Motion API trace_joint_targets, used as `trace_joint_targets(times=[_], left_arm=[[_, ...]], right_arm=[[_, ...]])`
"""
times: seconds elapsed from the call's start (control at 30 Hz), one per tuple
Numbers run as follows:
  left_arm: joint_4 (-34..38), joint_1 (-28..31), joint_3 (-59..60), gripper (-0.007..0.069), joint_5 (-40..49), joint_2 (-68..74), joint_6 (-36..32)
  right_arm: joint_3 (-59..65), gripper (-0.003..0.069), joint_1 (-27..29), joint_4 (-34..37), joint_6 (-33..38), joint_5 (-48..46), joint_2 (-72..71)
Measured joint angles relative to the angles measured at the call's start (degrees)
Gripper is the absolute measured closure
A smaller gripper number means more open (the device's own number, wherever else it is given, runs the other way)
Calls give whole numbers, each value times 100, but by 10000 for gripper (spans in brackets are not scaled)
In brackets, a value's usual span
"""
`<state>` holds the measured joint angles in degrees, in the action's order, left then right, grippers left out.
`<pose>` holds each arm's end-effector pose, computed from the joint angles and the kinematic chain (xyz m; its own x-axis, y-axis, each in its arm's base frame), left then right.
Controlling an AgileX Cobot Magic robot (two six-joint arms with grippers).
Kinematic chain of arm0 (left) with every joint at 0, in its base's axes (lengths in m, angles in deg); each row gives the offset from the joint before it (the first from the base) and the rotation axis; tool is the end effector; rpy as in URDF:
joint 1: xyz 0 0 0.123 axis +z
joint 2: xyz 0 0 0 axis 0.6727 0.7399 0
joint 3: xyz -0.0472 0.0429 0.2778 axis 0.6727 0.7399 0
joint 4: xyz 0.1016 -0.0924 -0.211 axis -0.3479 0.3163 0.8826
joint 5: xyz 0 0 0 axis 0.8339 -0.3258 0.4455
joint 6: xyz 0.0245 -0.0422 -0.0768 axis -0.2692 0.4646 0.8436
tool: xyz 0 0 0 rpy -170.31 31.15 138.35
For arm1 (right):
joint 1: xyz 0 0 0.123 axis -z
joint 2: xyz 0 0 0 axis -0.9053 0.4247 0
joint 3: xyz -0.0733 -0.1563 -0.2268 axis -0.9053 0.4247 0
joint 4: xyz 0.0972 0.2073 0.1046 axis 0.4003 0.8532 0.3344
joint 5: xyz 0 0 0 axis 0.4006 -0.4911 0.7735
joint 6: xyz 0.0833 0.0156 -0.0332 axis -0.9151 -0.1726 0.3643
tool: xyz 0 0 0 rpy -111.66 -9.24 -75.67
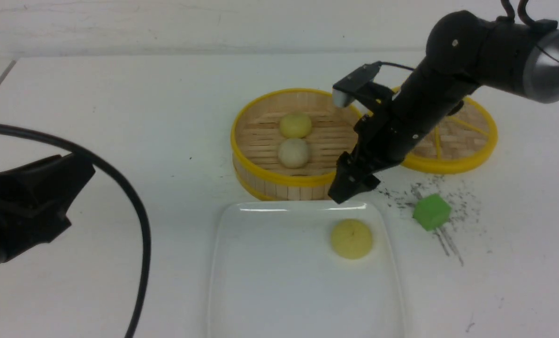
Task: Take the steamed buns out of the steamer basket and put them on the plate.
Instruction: Use the right arm to grab the steamed stuffed bun that is closest to it
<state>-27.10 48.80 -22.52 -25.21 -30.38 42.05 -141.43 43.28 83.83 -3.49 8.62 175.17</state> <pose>0.1330 -0.0368 0.2933 -0.3540 -0.2322 -0.9059 0.3809 0.8489 -0.3665 0.3871 0.1931 0.2457 -0.5983 -0.6400 -0.4822 -0.7866 0.5839 0.2009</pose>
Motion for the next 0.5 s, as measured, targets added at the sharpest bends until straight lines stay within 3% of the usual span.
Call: trace_joint_targets(times=[0.23, 0.5], left_arm=[[0, 0, 0, 337, 4, 0, 0], [0, 0, 0, 337, 6, 0, 0]], right_arm=[[-1009, 173, 0, 0, -121, -148, 0], [-1593, 182, 0, 3, -413, -204, 0]])
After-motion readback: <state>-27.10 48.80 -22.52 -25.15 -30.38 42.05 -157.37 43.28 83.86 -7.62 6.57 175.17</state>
